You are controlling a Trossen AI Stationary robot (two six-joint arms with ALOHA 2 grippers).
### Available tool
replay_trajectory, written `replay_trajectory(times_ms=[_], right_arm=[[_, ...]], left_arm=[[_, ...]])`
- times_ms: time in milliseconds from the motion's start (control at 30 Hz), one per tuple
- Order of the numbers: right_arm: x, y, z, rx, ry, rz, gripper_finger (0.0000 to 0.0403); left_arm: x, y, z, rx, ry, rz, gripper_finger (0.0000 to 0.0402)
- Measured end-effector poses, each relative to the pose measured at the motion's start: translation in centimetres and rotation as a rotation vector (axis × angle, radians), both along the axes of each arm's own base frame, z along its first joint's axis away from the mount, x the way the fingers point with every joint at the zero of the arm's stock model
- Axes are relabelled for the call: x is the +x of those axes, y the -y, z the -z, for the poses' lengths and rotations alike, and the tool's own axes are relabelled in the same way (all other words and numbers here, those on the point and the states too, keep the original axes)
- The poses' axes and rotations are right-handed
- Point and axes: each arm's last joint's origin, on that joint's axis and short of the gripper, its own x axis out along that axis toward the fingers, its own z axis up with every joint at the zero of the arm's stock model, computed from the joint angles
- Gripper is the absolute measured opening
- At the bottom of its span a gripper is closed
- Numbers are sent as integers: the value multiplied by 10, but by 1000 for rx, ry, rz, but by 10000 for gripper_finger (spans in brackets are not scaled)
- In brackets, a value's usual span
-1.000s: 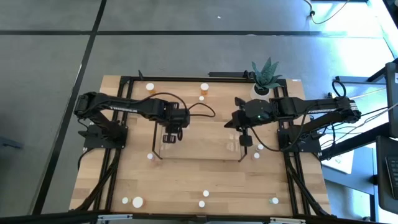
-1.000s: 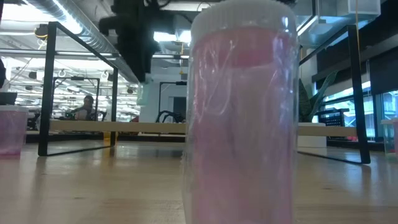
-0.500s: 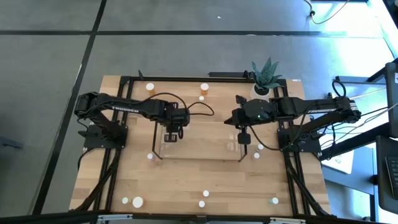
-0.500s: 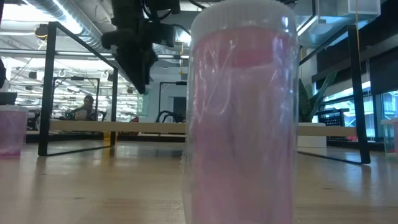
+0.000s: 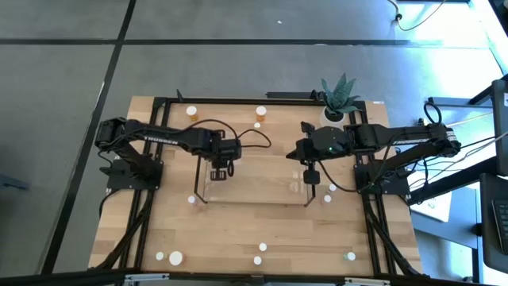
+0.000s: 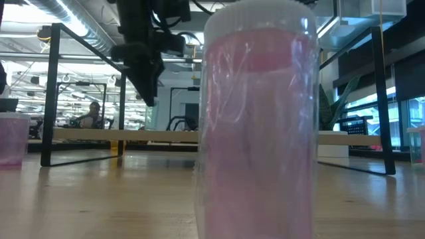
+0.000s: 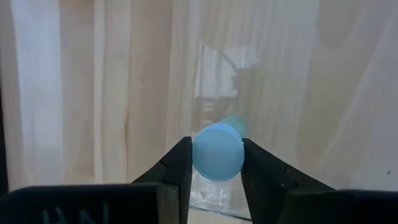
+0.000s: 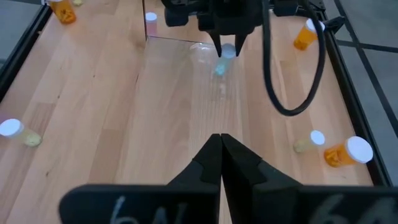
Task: Pick and place medicine bottles onto shelf by color
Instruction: Put the top left blue pill bottle on the shelf
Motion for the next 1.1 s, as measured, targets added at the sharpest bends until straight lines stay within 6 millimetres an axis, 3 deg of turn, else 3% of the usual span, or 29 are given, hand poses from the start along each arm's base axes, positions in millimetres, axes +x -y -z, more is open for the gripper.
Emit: replay_trajectory(times_ms=[367, 1100], right_arm=[[0, 0, 0, 0, 0, 0, 10], [0, 0, 0, 0, 1, 0, 10]], left_arm=[[-3, -14, 1, -22, -5, -105, 98], [0, -14, 9, -36, -39, -133, 98]])
